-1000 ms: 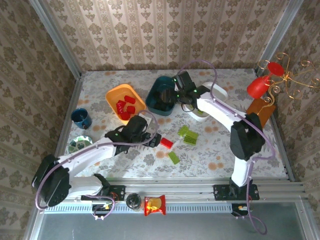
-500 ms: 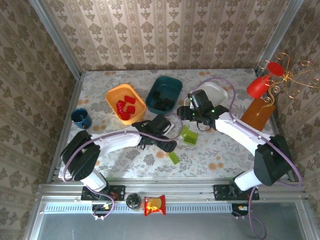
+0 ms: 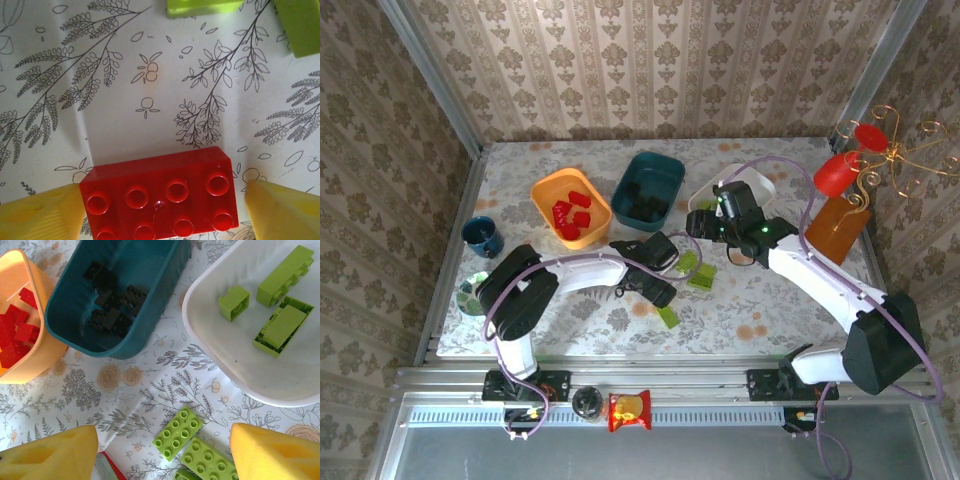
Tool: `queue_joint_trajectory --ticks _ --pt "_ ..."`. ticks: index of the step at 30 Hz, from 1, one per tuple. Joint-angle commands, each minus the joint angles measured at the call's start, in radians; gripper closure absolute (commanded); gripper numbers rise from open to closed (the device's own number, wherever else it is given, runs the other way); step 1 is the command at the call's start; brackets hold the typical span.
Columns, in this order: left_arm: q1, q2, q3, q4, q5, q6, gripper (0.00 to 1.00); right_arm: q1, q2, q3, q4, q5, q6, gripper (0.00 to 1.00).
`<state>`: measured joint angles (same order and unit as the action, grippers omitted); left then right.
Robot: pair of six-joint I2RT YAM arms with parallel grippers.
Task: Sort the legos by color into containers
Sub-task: Pick up the lego from the center of the table, then place the lego in the container.
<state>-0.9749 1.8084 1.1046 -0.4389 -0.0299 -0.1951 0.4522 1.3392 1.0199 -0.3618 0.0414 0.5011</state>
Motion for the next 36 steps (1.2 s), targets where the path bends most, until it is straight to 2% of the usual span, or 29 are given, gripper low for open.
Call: queue_joint_trajectory --ticks 1,6,14,19,24,30,36 --pt "-0.002 0.015 0.009 -0.012 -0.004 0.01 0.23 -0.007 -0.023 -0.004 0.007 0.02 0.014 0.28" --pt "-0.002 0.004 -0.015 0.006 -0.02 -0.009 0.37 -0.012 -0.021 -0.004 0.006 0.022 0.019 0.28" --pt "0.042 -0.131 -0.059 0.011 -0.074 -0.031 0.45 -0.011 -0.017 -0.008 0.014 0.017 0.03 0.28" --pt "0.158 -0.291 -0.104 0.024 -0.147 -0.045 0.48 -0.012 -0.017 -0.012 0.021 0.008 0.037 0.28" --pt "0.323 -0.384 -0.135 0.088 -0.246 -0.089 0.47 -0.012 -0.012 -0.015 0.03 -0.004 0.047 0.28" --pt "0.458 -0.344 -0.087 0.197 -0.326 -0.108 0.47 -0.012 -0.014 -0.019 0.029 -0.01 0.051 0.28" --pt "0.576 -0.214 0.004 0.228 -0.314 -0.109 0.47 -0.012 -0.036 -0.045 0.019 -0.022 0.053 0.28"
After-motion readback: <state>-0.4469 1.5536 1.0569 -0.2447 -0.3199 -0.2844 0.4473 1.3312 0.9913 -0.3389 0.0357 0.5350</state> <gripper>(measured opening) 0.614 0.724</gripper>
